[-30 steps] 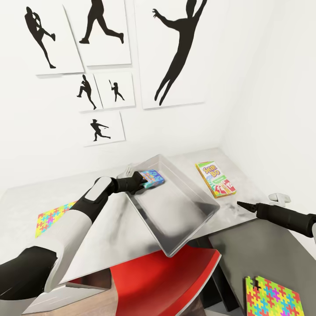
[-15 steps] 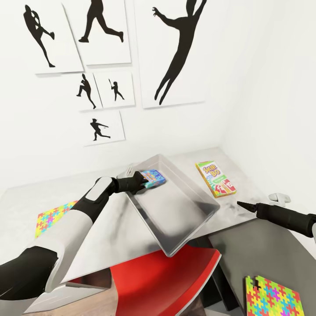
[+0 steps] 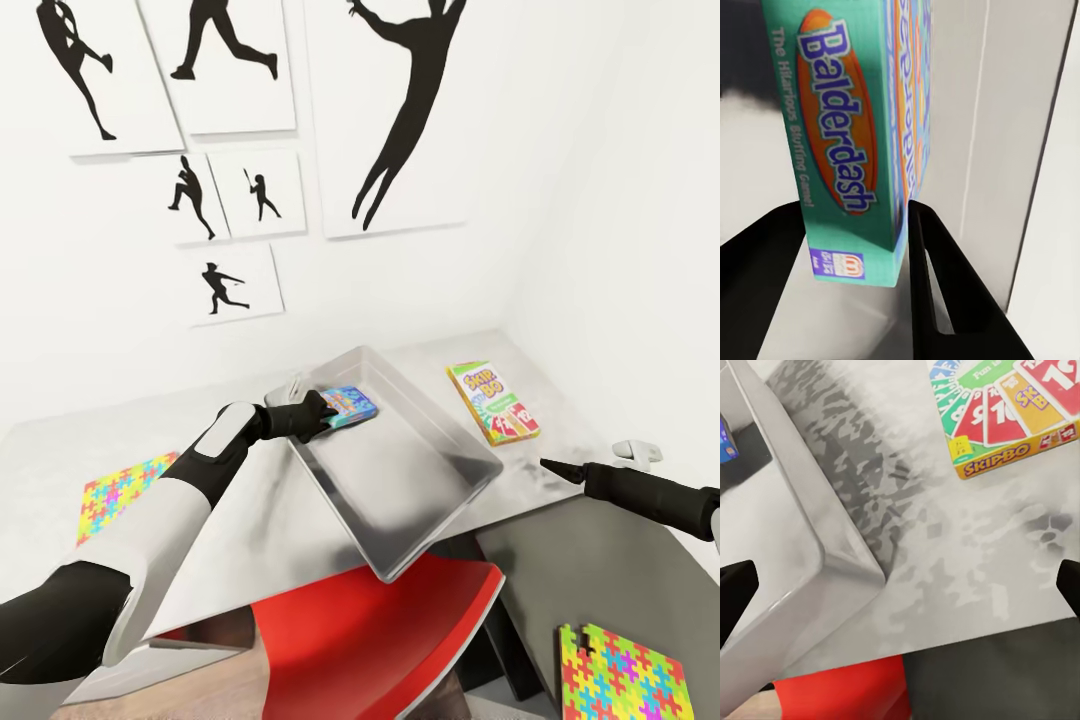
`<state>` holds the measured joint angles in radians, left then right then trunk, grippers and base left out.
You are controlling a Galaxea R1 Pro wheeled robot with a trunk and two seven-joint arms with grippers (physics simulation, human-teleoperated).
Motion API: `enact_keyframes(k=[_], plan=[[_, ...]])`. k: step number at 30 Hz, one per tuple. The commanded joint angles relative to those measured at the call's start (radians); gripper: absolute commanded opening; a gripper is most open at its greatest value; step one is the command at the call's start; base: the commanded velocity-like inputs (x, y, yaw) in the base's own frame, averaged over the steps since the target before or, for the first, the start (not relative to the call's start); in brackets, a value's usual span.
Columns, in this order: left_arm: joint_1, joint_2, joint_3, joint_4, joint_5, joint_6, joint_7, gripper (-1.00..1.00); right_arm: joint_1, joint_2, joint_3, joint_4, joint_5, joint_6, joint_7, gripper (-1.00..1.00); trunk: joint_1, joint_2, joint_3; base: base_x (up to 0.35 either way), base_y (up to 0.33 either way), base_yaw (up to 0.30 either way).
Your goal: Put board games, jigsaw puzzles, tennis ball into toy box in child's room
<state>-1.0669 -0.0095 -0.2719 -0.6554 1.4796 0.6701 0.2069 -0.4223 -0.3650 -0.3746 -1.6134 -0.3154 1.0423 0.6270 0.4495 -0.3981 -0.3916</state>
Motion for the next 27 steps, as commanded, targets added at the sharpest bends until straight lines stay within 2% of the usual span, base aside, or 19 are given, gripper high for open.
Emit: enact_keyframes(k=[1, 3, 4, 27], plan=[[-0.001, 0.000, -0.001, -0.001, 0.011, 0.000, 0.009, -1.00, -0.001, 0.000, -0.001, 0.000, 0.006, 0.005, 0.008, 1.00, 0.001, -0.002, -0.003, 0.000, 0.000, 0.000], [-0.001, 0.000, -0.001, -0.001, 0.011, 0.000, 0.009, -1.00, -0.001, 0.000, -0.001, 0.000, 0.006, 0.005, 0.008, 1.00, 0.001, -0.002, -0.004, 0.000, 0.000, 0.000], [-0.001, 0.000, -0.001, -0.001, 0.011, 0.000, 0.009, 1.00, -0.001, -0.001, -0.001, 0.000, 0.006, 0.005, 0.008, 1.00, 0.001, -0.002, -0.005, 0.000, 0.000, 0.000], [-0.001, 0.004, -0.001, -0.001, 0.010, 0.002, 0.011, 1.00, -0.001, -0.010, -0.001, 0.000, 0.006, 0.005, 0.008, 1.00, 0.001, -0.002, -0.008, 0.000, 0.000, 0.000]])
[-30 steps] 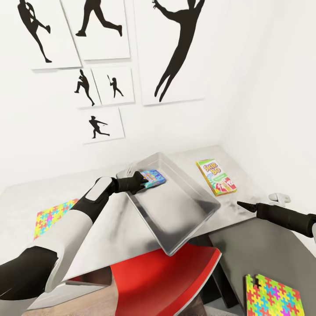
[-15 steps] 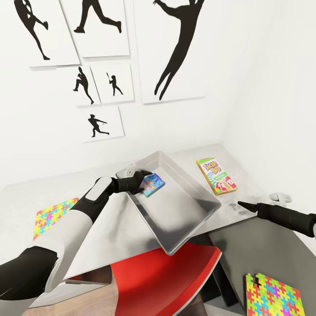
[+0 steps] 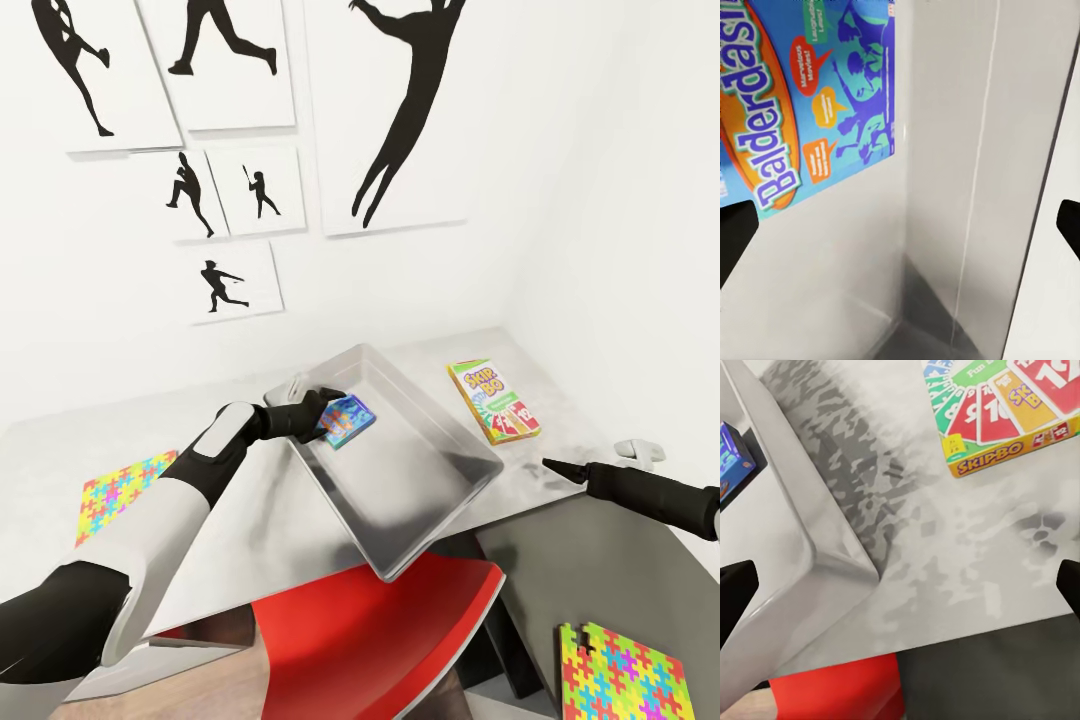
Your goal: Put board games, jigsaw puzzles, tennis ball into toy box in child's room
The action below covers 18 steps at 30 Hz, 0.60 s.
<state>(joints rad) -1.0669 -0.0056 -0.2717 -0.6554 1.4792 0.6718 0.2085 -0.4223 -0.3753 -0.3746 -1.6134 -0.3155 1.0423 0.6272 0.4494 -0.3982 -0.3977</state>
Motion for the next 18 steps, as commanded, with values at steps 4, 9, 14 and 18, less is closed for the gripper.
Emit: enact_keyframes(k=[4, 9, 14, 18], plan=[[-0.001, 0.001, -0.001, -0.001, 0.011, 0.000, 0.009, 1.00, -0.001, 0.000, -0.001, 0.000, 0.006, 0.005, 0.008, 1.00, 0.001, -0.002, -0.002, 0.000, 0.000, 0.000], [-0.001, 0.003, 0.000, -0.001, 0.012, 0.000, 0.010, 1.00, -0.001, -0.001, -0.001, 0.000, 0.006, 0.005, 0.008, 1.00, 0.001, -0.002, -0.002, 0.000, 0.000, 0.000], [-0.001, 0.005, 0.002, -0.002, 0.016, 0.003, 0.009, 1.00, -0.001, -0.002, -0.001, 0.000, 0.006, 0.005, 0.008, 1.00, 0.001, -0.002, -0.002, 0.000, 0.000, 0.000], [0.000, 0.006, 0.007, -0.012, 0.023, 0.010, 0.008, 1.00, -0.001, -0.002, -0.001, 0.000, 0.006, 0.005, 0.008, 1.00, 0.001, -0.002, -0.002, 0.000, 0.000, 0.000]])
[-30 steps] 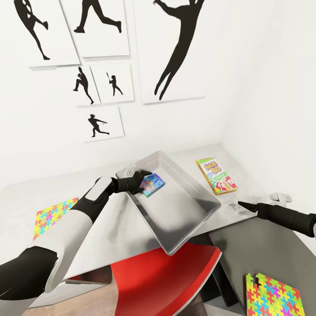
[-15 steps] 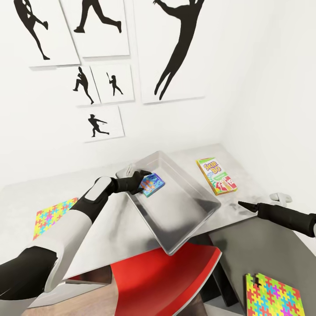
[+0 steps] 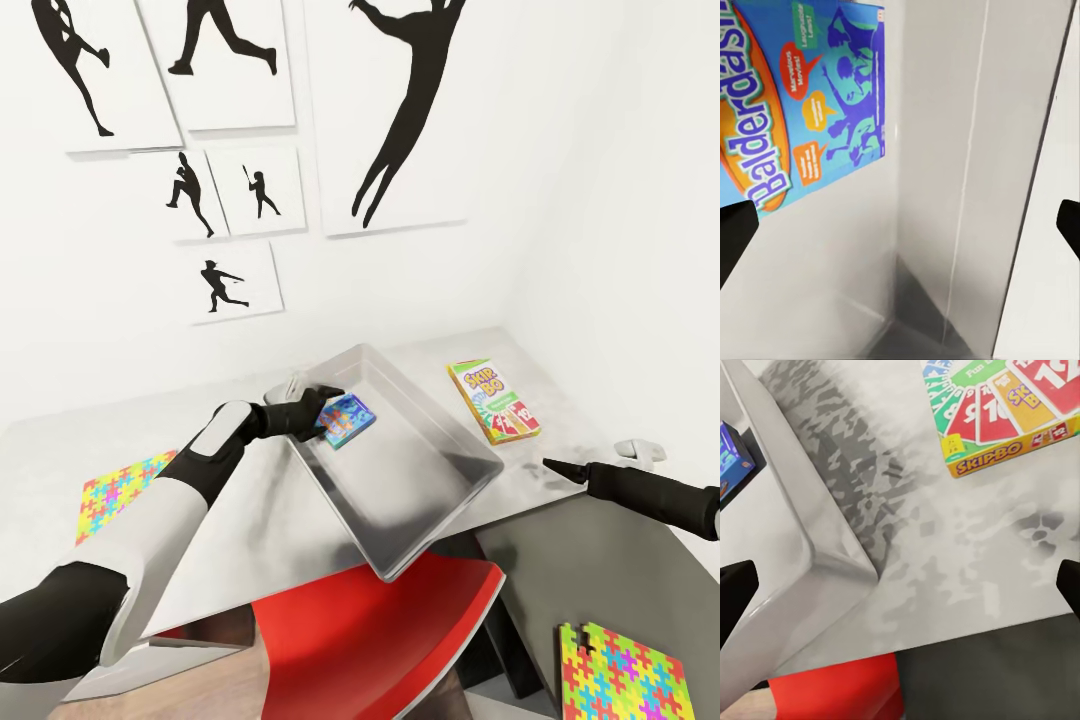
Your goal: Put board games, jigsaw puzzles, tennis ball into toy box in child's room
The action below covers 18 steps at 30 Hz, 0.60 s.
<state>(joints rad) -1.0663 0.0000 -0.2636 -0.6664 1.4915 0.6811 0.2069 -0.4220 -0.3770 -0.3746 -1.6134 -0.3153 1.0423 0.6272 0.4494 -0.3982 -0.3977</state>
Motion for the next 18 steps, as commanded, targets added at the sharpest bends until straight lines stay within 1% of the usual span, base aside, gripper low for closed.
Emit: enact_keyframes(k=[1, 2, 3, 5, 6, 8, 9, 11, 12, 13, 14, 17, 18], plan=[[0.001, 0.001, 0.002, -0.014, 0.015, 0.006, 0.009, 1.00, 0.000, 0.000, -0.001, 0.000, 0.005, 0.005, 0.008, 1.00, 0.001, -0.002, -0.002, 0.000, 0.000, 0.000], [0.003, 0.000, 0.003, -0.036, 0.018, 0.014, 0.009, 1.00, 0.000, 0.000, -0.002, 0.000, 0.005, 0.005, 0.008, 1.00, 0.001, -0.002, -0.002, 0.000, 0.000, 0.000], [0.003, 0.000, 0.003, -0.036, 0.018, 0.014, 0.009, 1.00, 0.000, 0.000, -0.002, 0.000, 0.005, 0.005, 0.008, 1.00, 0.001, -0.002, -0.002, 0.000, 0.000, 0.000], [0.012, -0.002, 0.002, -0.103, 0.024, 0.033, 0.010, 1.00, 0.001, 0.000, -0.004, 0.000, 0.005, 0.005, 0.008, 1.00, 0.001, -0.002, -0.002, 0.000, 0.000, 0.000], [0.012, -0.002, 0.002, -0.103, 0.024, 0.033, 0.010, 1.00, 0.001, 0.000, -0.004, 0.000, 0.005, 0.005, 0.008, 1.00, 0.001, -0.002, -0.002, 0.000, 0.000, 0.000], [0.037, -0.006, 0.001, -0.193, 0.028, 0.052, 0.010, 1.00, 0.004, 0.000, -0.018, 0.000, 0.005, 0.005, 0.009, 1.00, 0.001, -0.002, -0.002, 0.000, 0.000, 0.000], [0.037, -0.006, 0.001, -0.193, 0.028, 0.052, 0.010, 1.00, 0.004, 0.000, -0.018, 0.000, 0.005, 0.005, 0.009, 1.00, 0.001, -0.002, -0.002, 0.000, 0.000, 0.000], [0.073, -0.010, -0.001, -0.296, 0.027, 0.064, 0.013, 1.00, 0.007, 0.000, -0.039, 0.000, 0.005, 0.005, 0.010, 1.00, 0.001, -0.002, -0.002, 0.000, 0.000, 0.000], [0.073, -0.010, -0.001, -0.296, 0.027, 0.064, 0.013, 1.00, 0.007, 0.000, -0.039, 0.000, 0.005, 0.005, 0.010, 1.00, 0.001, -0.002, -0.002, 0.000, 0.000, 0.000], [0.094, -0.011, -0.003, -0.348, 0.027, 0.068, 0.016, 1.00, 0.008, 0.000, -0.048, 0.000, 0.005, 0.005, 0.010, 1.00, 0.001, -0.002, -0.002, 0.000, 0.000, 0.000], [0.094, -0.011, -0.003, -0.348, 0.027, 0.068, 0.016, 1.00, 0.008, 0.000, -0.048, 0.000, 0.005, 0.005, 0.010, 1.00, 0.001, -0.002, -0.002, 0.000, 0.000, 0.000], [0.155, -0.017, -0.016, -0.484, 0.025, 0.072, 0.020, 1.00, 0.010, 0.000, -0.068, 0.000, 0.005, 0.005, 0.011, 1.00, 0.001, -0.002, -0.002, 0.000, 0.000, 0.000], [0.155, -0.017, -0.016, -0.484, 0.025, 0.072, 0.020, 1.00, 0.010, 0.000, -0.068, 0.000, 0.005, 0.005, 0.011, 1.00, 0.001, -0.002, -0.002, 0.000, 0.000, 0.000]])
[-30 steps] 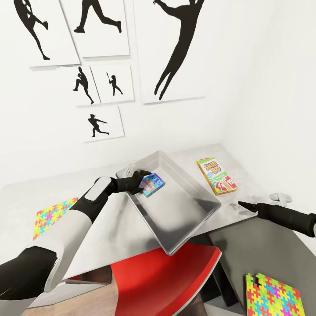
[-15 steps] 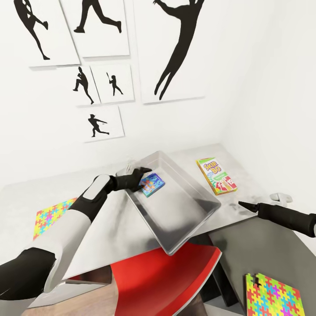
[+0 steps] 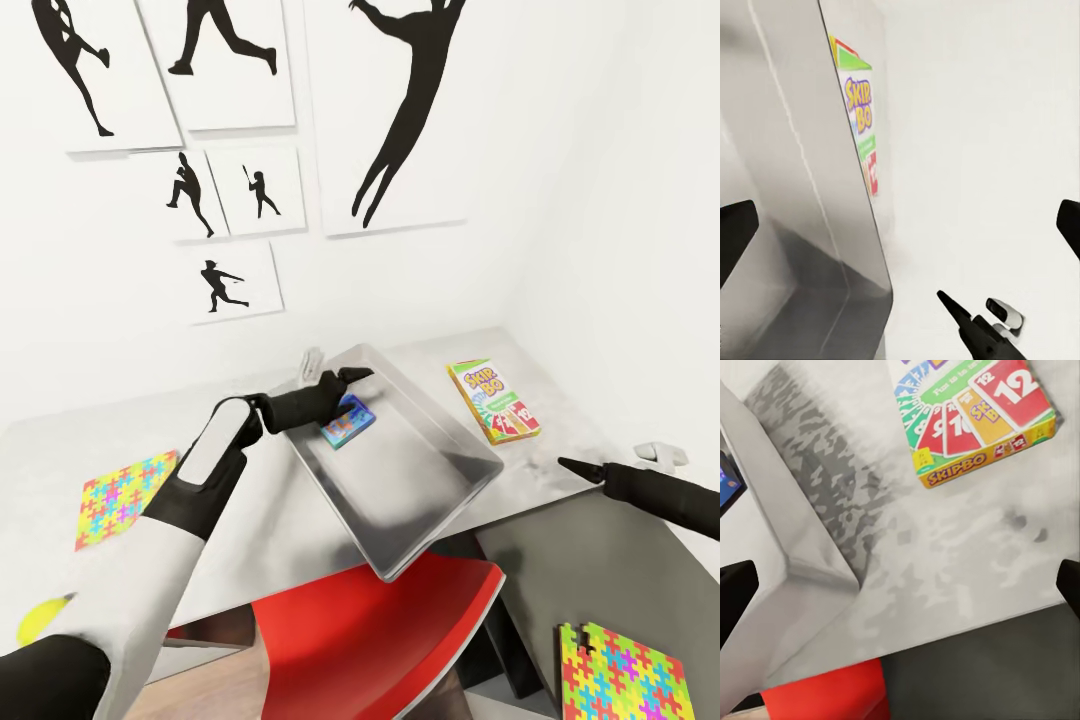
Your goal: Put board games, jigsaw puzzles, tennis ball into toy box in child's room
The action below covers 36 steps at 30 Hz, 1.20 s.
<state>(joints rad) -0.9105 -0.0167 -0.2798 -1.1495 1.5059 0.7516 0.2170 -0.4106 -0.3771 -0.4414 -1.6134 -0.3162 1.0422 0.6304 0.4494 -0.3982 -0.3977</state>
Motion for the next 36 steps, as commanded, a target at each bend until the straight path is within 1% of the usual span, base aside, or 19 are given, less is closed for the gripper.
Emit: enact_keyframes(k=[1, 2, 4, 5, 7, 12, 13, 15, 18, 21, 30, 36], plan=[[0.017, -0.001, -0.005, -0.036, 0.010, 0.001, 0.010, 1.00, -0.001, 0.000, -0.006, 0.000, 0.006, 0.005, 0.009, 1.00, 0.001, -0.002, -0.002, 0.000, 0.000, 0.000], [0.017, -0.001, -0.005, -0.036, 0.010, 0.001, 0.010, 1.00, -0.001, 0.000, -0.006, 0.000, 0.006, 0.005, 0.009, 1.00, 0.001, -0.002, -0.002, 0.000, 0.000, 0.000], [0.047, -0.003, -0.014, -0.089, 0.009, 0.000, 0.008, 1.00, 0.000, 0.000, -0.013, 0.000, 0.006, 0.005, 0.016, 1.00, 0.001, -0.002, -0.002, 0.000, 0.000, 0.000], [0.047, -0.003, -0.014, -0.089, 0.009, 0.000, 0.008, 1.00, 0.000, 0.000, -0.013, 0.000, 0.006, 0.005, 0.016, 1.00, 0.001, -0.002, -0.002, 0.000, 0.000, 0.000], [0.068, -0.006, -0.021, -0.124, 0.008, -0.002, 0.006, 1.00, 0.000, 0.000, -0.018, 0.000, 0.006, 0.005, 0.026, 1.00, 0.001, -0.002, -0.002, -0.025, 0.000, 0.000], [0.094, -0.010, -0.027, -0.157, 0.008, -0.003, 0.004, 1.00, 0.000, 0.000, -0.022, 0.000, 0.006, 0.005, 0.039, 1.00, 0.001, -0.002, -0.002, -0.113, 0.000, 0.000], [0.118, -0.015, -0.030, -0.182, 0.008, -0.003, 0.003, 1.00, -0.001, 0.000, -0.024, 0.000, 0.006, 0.005, 0.045, 1.00, 0.001, -0.002, -0.002, -0.238, 0.000, 0.000], [0.136, -0.017, -0.031, -0.202, 0.008, -0.003, 0.002, 1.00, -0.003, 0.000, -0.025, 0.000, 0.006, 0.005, 0.048, 1.00, 0.001, -0.002, -0.002, -0.222, 0.000, 0.000], [0.146, -0.017, -0.031, -0.214, 0.008, -0.004, 0.002, 1.00, -0.003, 0.000, -0.025, 0.000, 0.006, 0.005, 0.049, 1.00, 0.001, -0.002, -0.002, -0.182, 0.000, 0.000], [0.175, -0.019, -0.031, -0.246, 0.006, -0.005, 0.002, 1.00, -0.004, 0.000, -0.026, 0.000, 0.006, 0.005, 0.050, 1.00, 0.001, -0.002, -0.002, -0.109, 0.000, 0.000], [0.206, -0.018, -0.032, -0.272, 0.005, -0.006, 0.003, 1.00, -0.004, 0.001, -0.025, 0.000, 0.005, 0.005, 0.052, 1.00, 0.001, -0.002, -0.002, -0.048, 0.000, 0.000], [0.228, -0.018, -0.029, -0.278, -0.007, -0.006, 0.003, 1.00, -0.004, 0.001, -0.023, 0.000, 0.005, 0.005, 0.055, 1.00, 0.001, -0.002, 0.000, -0.016, 0.000, 0.000]])
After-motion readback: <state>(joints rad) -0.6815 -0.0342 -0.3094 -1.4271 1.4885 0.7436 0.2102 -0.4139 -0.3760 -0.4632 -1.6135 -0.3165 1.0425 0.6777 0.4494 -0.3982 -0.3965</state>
